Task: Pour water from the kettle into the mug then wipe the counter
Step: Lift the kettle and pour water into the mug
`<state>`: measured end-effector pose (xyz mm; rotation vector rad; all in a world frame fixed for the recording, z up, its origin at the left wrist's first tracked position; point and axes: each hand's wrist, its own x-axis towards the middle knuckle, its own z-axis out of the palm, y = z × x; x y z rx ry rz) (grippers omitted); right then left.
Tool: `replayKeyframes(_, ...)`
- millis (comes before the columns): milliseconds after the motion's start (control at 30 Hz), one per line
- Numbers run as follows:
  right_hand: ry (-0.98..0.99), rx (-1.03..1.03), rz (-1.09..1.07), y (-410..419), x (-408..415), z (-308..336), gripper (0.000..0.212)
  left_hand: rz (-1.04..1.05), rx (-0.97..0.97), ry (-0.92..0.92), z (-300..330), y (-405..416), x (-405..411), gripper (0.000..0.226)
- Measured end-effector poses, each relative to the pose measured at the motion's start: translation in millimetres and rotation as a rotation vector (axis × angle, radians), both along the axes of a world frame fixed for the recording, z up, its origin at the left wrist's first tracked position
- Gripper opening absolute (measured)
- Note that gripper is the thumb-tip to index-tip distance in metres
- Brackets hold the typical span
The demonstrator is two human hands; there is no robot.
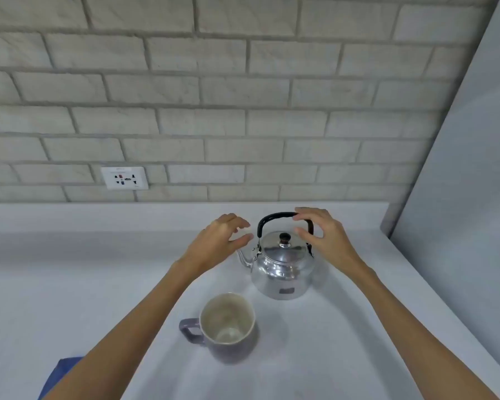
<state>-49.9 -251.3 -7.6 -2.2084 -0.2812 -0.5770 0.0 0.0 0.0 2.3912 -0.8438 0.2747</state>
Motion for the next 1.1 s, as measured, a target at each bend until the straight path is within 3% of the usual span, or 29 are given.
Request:
replayKeyframes(233,0.105,0.092,0.058,-13,31,-17,0.049,-0.086,-0.03,0.135,-15,-32,25,0.069)
replayKeyframes(400,0.174,0.163,0.115,-20,49,-27,0.059,-0.191,-0.064,0.335,-22,-50,42,0.087)
replayKeyframes(533,0.214,0.312,0.135,-23,61,-34,0.056,-0.214,-0.164,0.424,-28,-62,52,0.08)
replayKeyframes(800,0.173,0.437,0.071,-26,73,-34,0.025,-0.121,-0.451,0.499,-29,-70,61,0.033)
replayKeyframes(1100,0.154,0.51,0.04,-23,60,-26,0.023,-0.112,-0.445,0.452,-18,-69,52,0.028)
